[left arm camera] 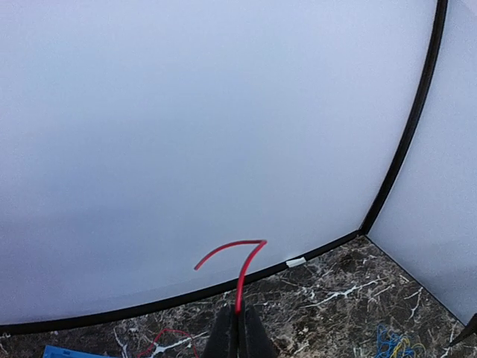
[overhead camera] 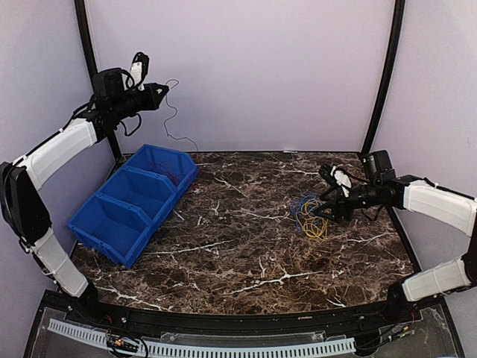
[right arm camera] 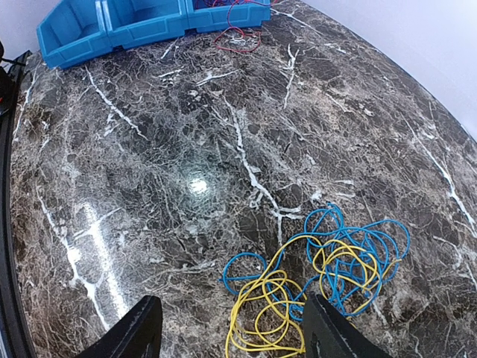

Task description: Untangle the cables

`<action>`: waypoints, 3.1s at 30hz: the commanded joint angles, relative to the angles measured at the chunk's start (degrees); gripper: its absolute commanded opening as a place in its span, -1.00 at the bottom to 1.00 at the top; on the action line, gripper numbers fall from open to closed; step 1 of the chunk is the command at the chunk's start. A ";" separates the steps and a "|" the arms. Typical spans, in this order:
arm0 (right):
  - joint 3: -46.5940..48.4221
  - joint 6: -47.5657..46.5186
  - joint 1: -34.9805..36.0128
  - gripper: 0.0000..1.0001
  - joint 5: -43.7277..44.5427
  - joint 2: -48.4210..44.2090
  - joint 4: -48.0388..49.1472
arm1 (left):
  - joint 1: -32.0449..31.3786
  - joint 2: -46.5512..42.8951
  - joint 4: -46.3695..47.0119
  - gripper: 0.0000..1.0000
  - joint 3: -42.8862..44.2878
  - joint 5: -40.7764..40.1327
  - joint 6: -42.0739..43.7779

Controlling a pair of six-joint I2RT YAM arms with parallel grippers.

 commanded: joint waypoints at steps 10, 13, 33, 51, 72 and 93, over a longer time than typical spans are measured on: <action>-0.25 -0.80 -0.32 0.32 -0.19 0.34 1.58 | 0.16 -12.87 -9.08 -1.00 -8.19 -19.47 8.49; -0.23 -0.82 -0.35 0.32 -0.20 0.39 1.51 | 1.67 -9.72 -11.03 -1.00 -6.93 -23.13 8.42; -0.83 -1.70 -1.03 0.32 1.56 -0.69 1.67 | 4.10 20.33 -18.19 -0.54 5.54 -17.61 2.87; -0.10 -2.84 -1.02 0.33 1.61 0.73 0.72 | -9.74 6.88 -20.80 0.28 -6.05 -17.17 -1.00; 0.70 -3.98 -1.03 0.33 0.66 2.72 -1.49 | -12.77 22.38 -24.07 -0.29 -2.48 -32.63 4.83; 0.60 -4.16 -1.03 0.33 1.29 3.16 -1.61 | -12.72 23.53 -22.64 -0.29 -0.02 -30.01 7.61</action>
